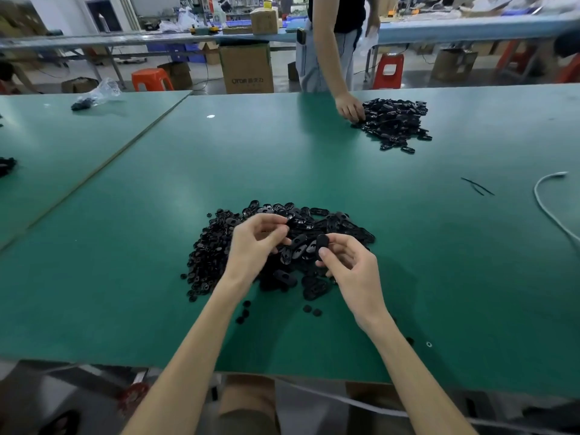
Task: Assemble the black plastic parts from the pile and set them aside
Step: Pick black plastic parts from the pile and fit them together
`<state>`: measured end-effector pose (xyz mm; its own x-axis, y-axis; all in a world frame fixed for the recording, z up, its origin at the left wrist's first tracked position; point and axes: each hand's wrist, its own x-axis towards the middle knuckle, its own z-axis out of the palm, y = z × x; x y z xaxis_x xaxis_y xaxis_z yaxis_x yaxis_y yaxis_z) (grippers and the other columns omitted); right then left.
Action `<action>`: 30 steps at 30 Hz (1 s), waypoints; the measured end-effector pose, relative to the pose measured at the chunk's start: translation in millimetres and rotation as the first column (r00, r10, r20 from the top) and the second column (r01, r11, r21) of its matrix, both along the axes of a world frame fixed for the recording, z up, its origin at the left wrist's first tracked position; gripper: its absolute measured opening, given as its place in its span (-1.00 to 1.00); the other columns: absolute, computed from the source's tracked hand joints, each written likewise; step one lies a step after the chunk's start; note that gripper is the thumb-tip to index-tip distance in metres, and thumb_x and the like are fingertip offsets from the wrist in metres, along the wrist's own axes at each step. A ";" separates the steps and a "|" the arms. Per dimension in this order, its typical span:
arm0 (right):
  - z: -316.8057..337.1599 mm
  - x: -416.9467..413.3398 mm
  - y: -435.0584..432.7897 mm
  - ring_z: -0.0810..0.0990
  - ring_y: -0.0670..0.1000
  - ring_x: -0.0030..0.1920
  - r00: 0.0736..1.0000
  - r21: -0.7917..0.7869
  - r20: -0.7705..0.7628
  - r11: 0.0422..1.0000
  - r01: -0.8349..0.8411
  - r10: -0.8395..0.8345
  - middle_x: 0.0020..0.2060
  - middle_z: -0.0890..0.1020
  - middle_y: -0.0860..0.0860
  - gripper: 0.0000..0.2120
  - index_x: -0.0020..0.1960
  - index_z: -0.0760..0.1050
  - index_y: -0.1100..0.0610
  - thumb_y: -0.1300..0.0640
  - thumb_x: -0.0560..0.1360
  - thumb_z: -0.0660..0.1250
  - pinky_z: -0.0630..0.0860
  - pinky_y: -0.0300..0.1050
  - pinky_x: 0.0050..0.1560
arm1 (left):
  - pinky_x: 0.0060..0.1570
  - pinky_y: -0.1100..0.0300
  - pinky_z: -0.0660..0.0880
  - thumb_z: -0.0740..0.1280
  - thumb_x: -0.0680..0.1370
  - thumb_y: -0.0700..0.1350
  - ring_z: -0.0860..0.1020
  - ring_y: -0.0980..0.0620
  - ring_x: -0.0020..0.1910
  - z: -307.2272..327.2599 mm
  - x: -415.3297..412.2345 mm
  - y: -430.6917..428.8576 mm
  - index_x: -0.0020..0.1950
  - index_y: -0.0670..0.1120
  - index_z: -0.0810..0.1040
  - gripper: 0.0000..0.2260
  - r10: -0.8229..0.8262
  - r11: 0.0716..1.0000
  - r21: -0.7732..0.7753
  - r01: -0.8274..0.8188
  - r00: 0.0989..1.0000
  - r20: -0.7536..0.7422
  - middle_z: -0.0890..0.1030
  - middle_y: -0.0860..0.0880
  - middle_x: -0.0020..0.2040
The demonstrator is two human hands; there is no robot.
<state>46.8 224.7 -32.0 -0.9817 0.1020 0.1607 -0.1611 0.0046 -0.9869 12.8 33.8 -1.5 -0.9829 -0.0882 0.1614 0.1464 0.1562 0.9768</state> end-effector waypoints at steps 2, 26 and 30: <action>-0.6 -0.1 0.8 0.75 0.01 -0.11 1.000 -0.007 0.002 1.000 0.000 0.000 -0.11 0.74 -0.02 -0.77 0.14 0.63 -0.06 0.24 0.59 0.46 0.61 -0.15 -0.08 | -0.20 0.27 0.58 0.45 0.58 -0.26 0.72 0.00 -0.15 -6.4 4.5 14.6 0.13 -0.17 0.66 -0.86 -0.060 0.990 0.131 0.058 0.998 0.010 0.73 -0.15 -0.06; -1.1 0.6 2.9 0.75 0.03 -0.17 1.000 -0.185 0.005 0.983 -0.017 0.018 -0.12 0.76 0.06 -0.75 0.18 0.66 0.06 0.24 0.53 0.53 0.58 -0.23 -0.23 | 0.02 0.22 0.61 0.45 0.54 -0.26 0.69 -0.05 0.03 -25.9 17.8 29.1 0.15 -0.17 0.69 -0.81 -0.175 0.827 0.546 0.135 0.984 0.022 0.72 -0.18 -0.01; -2.1 -1.8 3.5 0.73 0.01 -0.20 1.000 -0.214 0.013 0.977 -0.014 0.018 -0.14 0.76 0.08 -0.77 0.17 0.67 0.08 0.24 0.53 0.53 0.58 -0.23 -0.23 | 0.01 0.22 0.61 0.47 0.52 -0.23 0.70 -0.05 0.03 -27.7 16.5 28.4 0.14 -0.15 0.71 -0.80 -0.189 0.819 0.553 0.152 0.982 0.010 0.72 -0.17 -0.01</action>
<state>45.1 228.2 -34.1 -0.9856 0.1169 0.1225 -0.1450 -0.2096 -0.9670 29.3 62.1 -29.2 -0.9968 0.0266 0.0759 0.0572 -0.4284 0.9018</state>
